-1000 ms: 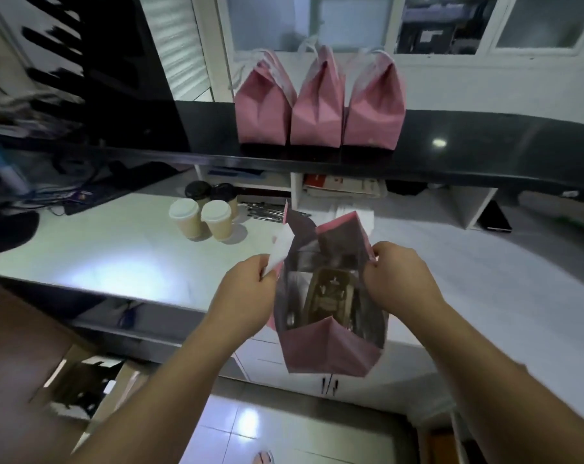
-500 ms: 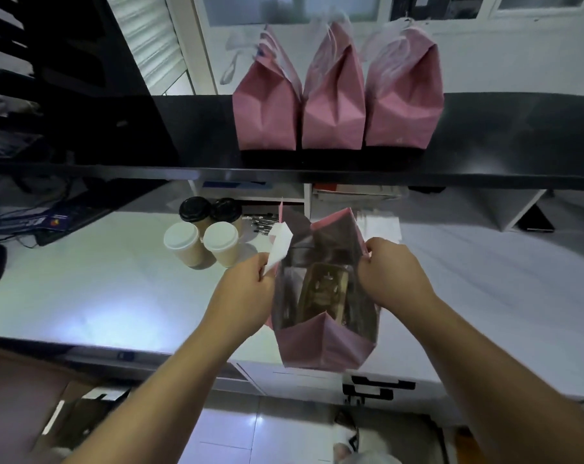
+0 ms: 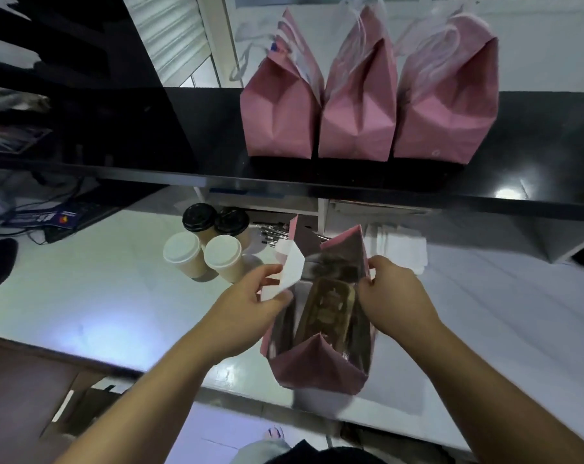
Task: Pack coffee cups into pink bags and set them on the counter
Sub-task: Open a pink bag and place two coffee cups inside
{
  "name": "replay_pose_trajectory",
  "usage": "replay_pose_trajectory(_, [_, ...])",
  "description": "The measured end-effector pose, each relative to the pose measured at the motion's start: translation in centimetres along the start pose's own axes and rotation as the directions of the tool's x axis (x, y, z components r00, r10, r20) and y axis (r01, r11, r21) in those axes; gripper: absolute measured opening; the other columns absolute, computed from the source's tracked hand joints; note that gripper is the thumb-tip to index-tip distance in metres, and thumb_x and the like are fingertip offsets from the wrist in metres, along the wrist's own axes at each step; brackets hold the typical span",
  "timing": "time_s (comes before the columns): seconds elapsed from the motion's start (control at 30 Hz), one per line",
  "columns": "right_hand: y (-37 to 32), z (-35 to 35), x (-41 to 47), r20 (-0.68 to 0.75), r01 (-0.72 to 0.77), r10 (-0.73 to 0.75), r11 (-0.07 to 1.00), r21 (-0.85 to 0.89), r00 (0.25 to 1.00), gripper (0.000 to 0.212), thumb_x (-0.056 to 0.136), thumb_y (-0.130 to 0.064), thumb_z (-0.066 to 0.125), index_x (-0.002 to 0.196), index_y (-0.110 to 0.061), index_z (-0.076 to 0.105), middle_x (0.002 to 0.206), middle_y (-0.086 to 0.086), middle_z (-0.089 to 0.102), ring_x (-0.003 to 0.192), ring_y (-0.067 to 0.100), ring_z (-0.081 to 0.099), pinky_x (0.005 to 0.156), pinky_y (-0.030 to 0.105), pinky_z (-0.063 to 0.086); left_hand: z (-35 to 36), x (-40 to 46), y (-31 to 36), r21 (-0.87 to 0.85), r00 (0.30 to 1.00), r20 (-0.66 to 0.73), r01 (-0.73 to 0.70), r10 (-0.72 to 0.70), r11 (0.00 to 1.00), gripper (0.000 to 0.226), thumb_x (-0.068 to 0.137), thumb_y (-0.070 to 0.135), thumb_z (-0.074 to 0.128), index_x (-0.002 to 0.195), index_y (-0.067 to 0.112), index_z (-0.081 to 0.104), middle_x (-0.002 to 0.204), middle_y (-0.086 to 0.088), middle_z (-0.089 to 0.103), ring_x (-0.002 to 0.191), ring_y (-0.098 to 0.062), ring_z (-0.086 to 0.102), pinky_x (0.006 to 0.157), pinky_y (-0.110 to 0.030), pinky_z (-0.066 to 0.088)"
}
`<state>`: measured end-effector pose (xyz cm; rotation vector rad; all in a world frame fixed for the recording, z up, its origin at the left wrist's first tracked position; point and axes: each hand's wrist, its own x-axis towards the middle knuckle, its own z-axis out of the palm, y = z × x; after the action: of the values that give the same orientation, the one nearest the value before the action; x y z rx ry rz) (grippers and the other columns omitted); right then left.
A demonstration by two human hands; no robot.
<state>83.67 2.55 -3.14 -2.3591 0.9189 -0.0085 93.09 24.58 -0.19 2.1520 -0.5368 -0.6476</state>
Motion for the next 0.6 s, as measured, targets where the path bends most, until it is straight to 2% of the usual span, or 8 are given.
replay_pose_trajectory(0.1, [0.1, -0.3, 0.2, 0.018, -0.024, 0.024, 1.0, 0.008, 1.0, 0.029, 0.1, -0.043, 0.055, 0.125, -0.029, 0.059, 0.099, -0.005, 0.07, 0.069, 0.009, 0.063, 0.045, 0.019, 0.043, -2.6, 0.7, -0.5, -0.097, 0.925, 0.379, 0.071, -0.029, 0.993, 0.065, 0.081, 0.06, 0.074, 0.134, 0.071, 0.038, 0.124, 0.046, 0.054, 0.112, 0.01, 0.062, 0.084, -0.011, 0.052])
replay_pose_trajectory(0.17, [-0.1, -0.4, 0.1, 0.016, -0.053, 0.053, 0.999, 0.0, 0.998, 0.034, 0.099, -0.05, 0.054, 0.128, -0.032, 0.057, 0.106, -0.005, 0.074, 0.069, 0.008, 0.063, 0.045, 0.019, 0.042, -4.9, 1.8, -1.2, -0.121, 0.84, 0.542, 0.104, -0.022, 0.987, 0.081, 0.076, 0.056, 0.079, 0.141, 0.072, 0.034, 0.135, 0.041, 0.051, 0.12, 0.009, 0.06, 0.088, -0.014, 0.053])
replay_pose_trajectory(0.2, [-0.3, -0.5, 0.0, 0.012, -0.067, 0.067, 0.998, -0.005, 0.998, 0.036, 0.099, -0.052, 0.053, 0.129, -0.032, 0.057, 0.107, -0.004, 0.075, 0.069, 0.008, 0.062, 0.048, 0.02, 0.043, -5.9, 2.7, -1.9, -0.128, 0.834, 0.552, 0.106, -0.018, 0.986, 0.084, 0.077, 0.05, 0.079, 0.146, 0.067, 0.034, 0.14, 0.036, 0.051, 0.123, 0.006, 0.06, 0.09, -0.018, 0.054])
replay_pose_trajectory(0.27, [-0.7, -0.7, -0.3, 0.007, -0.093, 0.093, 0.996, -0.008, 0.996, 0.039, 0.098, -0.054, 0.054, 0.13, -0.032, 0.057, 0.109, -0.004, 0.076, 0.072, 0.011, 0.063, 0.058, 0.025, 0.048, -7.4, 5.2, -3.5, -0.068, 0.914, 0.404, 0.059, -0.027, 0.996, 0.076, 0.086, 0.038, 0.076, 0.152, 0.05, 0.041, 0.14, 0.027, 0.057, 0.124, 0.0, 0.061, 0.094, -0.026, 0.056])
replay_pose_trajectory(0.33, [-1.1, -0.9, -0.5, 0.007, -0.115, 0.115, 0.993, -0.004, 0.993, 0.041, 0.097, -0.056, 0.054, 0.13, -0.032, 0.058, 0.108, -0.003, 0.076, 0.077, 0.013, 0.066, 0.065, 0.03, 0.051, -8.2, 8.5, -5.3, 0.204, 0.995, 0.096, 0.003, -0.023, 0.979, 0.062, 0.094, 0.034, 0.071, 0.151, 0.032, 0.048, 0.141, 0.012, 0.06, 0.123, -0.011, 0.062, 0.098, -0.035, 0.055])
replay_pose_trajectory(0.4, [-1.6, -0.9, -0.8, 0.005, -0.136, 0.136, 0.991, -0.007, 0.991, 0.042, 0.096, -0.057, 0.054, 0.13, -0.032, 0.059, 0.102, -0.004, 0.075, 0.079, 0.015, 0.067, 0.067, 0.033, 0.053, -8.6, 11.4, -7.2, 0.456, 0.997, -0.061, -0.005, 0.036, 0.89, 0.06, 0.094, 0.036, 0.067, 0.15, 0.023, 0.05, 0.148, -0.001, 0.056, 0.129, -0.023, 0.058, 0.101, -0.04, 0.05])
replay_pose_trajectory(0.5, [-2.3, -0.5, -1.0, -0.019, -0.179, 0.179, 0.984, -0.008, 0.984, 0.046, 0.095, -0.058, 0.055, 0.13, -0.03, 0.06, 0.103, -0.002, 0.076, 0.081, 0.018, 0.069, 0.071, 0.036, 0.057, -8.4, 14.4, -9.3, 0.626, 0.994, -0.013, -0.075, 0.106, 0.776, 0.066, 0.09, 0.04, 0.068, 0.151, 0.022, 0.048, 0.151, -0.004, 0.05, 0.134, -0.031, 0.051, 0.103, -0.046, 0.049])
replay_pose_trajectory(0.6, [-2.9, -0.2, -1.0, -0.046, -0.205, 0.205, 0.979, 0.0, 0.978, 0.047, 0.095, -0.059, 0.055, 0.131, -0.029, 0.06, 0.104, -0.001, 0.077, 0.079, 0.017, 0.071, 0.075, 0.038, 0.06, -8.1, 16.4, -10.9, 0.735, 0.999, -0.01, -0.018, 0.038, 0.678, 0.08, 0.088, 0.047, 0.069, 0.156, 0.02, 0.037, 0.153, -0.008, 0.042, 0.138, -0.037, 0.042, 0.105, -0.05, 0.046])
